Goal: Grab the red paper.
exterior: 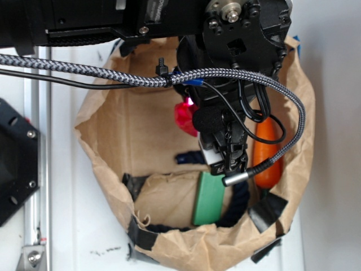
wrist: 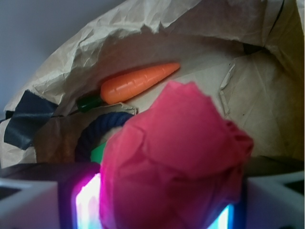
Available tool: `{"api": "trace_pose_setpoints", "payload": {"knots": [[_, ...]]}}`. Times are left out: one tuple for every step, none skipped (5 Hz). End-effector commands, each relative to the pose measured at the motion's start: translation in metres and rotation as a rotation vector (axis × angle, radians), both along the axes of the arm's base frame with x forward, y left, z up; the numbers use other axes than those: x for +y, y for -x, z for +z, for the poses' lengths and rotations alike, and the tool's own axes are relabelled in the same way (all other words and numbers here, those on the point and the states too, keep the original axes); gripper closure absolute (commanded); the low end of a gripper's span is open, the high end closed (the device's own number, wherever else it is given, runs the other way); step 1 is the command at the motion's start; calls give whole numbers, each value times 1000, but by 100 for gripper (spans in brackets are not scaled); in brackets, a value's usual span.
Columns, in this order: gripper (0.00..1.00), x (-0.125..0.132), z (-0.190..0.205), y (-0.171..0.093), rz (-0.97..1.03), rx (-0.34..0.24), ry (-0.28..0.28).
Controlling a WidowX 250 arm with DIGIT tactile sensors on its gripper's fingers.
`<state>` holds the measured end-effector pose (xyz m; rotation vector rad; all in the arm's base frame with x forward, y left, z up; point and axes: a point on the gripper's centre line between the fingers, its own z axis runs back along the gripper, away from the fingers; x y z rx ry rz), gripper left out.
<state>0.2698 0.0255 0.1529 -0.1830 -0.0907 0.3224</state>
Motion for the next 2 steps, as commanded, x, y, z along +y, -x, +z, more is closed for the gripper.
{"api": "trace_pose_setpoints", "payload": {"knots": [[100,13,19,1,0,-67,-14],[100,14,23,1,-19,-117,-120]]}}
